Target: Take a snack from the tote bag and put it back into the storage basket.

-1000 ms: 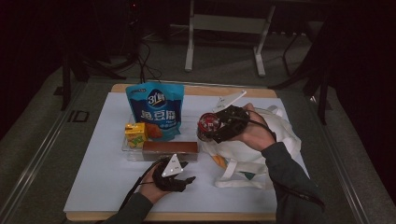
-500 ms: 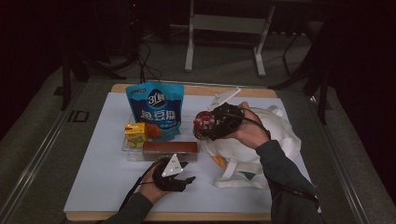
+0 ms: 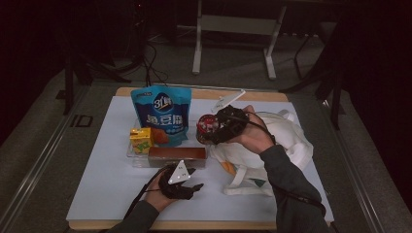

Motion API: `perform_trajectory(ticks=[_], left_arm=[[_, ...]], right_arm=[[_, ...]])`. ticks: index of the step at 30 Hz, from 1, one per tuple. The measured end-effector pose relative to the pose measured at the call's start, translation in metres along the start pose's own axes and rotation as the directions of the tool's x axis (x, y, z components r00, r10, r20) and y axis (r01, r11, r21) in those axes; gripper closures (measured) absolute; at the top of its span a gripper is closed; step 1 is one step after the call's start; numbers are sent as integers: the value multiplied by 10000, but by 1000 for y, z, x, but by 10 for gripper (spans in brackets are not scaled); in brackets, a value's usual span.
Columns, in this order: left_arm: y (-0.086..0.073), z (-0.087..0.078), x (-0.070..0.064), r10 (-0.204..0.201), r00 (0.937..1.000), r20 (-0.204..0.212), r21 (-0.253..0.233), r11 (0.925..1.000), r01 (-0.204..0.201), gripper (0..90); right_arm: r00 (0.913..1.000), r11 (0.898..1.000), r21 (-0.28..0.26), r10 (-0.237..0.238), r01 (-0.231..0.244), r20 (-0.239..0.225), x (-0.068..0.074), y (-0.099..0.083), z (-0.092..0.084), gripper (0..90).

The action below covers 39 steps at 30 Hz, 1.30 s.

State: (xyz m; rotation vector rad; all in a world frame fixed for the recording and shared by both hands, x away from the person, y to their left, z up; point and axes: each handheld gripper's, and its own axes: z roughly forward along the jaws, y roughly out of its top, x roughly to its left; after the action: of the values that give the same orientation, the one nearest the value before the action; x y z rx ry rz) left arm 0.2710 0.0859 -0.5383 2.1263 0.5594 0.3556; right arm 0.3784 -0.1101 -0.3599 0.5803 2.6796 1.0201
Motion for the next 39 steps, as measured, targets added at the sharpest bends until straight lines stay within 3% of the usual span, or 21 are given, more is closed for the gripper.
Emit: perform_trajectory(ticks=[17,39], left_arm=[[0,0,0,18,10000,-9,0,10000,-18,394],[0,0,0,22,10000,-10,-5,10000,-22,393]], right_arm=[[9997,9996,-147,226,-226,36,2,5,14,254],[9980,9981,64,607,-608,152,1,3,38,254]])
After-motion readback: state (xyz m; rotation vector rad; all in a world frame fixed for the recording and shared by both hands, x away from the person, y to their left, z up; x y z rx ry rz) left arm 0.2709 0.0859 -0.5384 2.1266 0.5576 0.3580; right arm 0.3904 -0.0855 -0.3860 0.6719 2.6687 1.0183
